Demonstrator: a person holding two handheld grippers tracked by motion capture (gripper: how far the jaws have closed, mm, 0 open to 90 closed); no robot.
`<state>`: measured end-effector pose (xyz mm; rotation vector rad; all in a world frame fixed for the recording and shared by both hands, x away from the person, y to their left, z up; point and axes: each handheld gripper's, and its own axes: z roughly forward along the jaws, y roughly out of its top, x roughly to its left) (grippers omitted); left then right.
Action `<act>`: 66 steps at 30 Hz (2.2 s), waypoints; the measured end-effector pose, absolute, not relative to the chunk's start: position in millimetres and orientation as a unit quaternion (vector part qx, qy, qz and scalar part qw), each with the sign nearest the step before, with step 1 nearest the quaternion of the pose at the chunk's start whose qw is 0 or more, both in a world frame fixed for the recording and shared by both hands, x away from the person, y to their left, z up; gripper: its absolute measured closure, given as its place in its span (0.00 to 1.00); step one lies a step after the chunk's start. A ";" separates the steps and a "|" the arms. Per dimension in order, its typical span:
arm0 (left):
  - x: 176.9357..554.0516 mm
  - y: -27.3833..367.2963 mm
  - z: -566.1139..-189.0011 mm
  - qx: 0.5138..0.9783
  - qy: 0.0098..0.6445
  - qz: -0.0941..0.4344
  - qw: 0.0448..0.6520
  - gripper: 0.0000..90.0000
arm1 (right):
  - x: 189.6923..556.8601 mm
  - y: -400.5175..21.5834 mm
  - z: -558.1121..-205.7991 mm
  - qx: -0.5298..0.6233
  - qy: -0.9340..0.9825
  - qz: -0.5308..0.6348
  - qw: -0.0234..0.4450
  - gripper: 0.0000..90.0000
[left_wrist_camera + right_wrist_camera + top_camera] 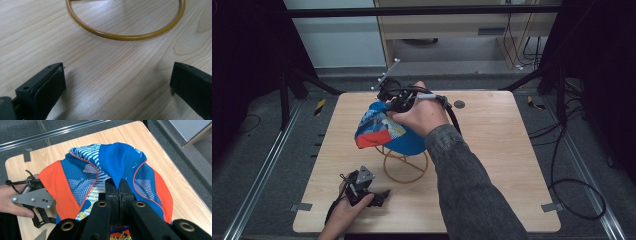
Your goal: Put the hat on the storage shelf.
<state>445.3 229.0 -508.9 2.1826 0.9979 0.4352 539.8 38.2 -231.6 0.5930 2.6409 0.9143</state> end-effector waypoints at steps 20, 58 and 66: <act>445.4 228.9 -509.1 0.840 0.384 0.167 0.346 0.00 | 537.4 36.6 -240.3 0.211 0.913 0.316 0.146 0.58; 445.4 228.8 -509.3 0.838 0.385 0.168 0.347 0.00 | 520.0 24.4 -237.0 0.206 0.901 0.346 0.163 0.06; 446.4 228.6 -509.4 0.839 0.384 0.167 0.348 0.00 | 513.8 13.9 -234.3 0.201 0.899 0.354 0.162 0.06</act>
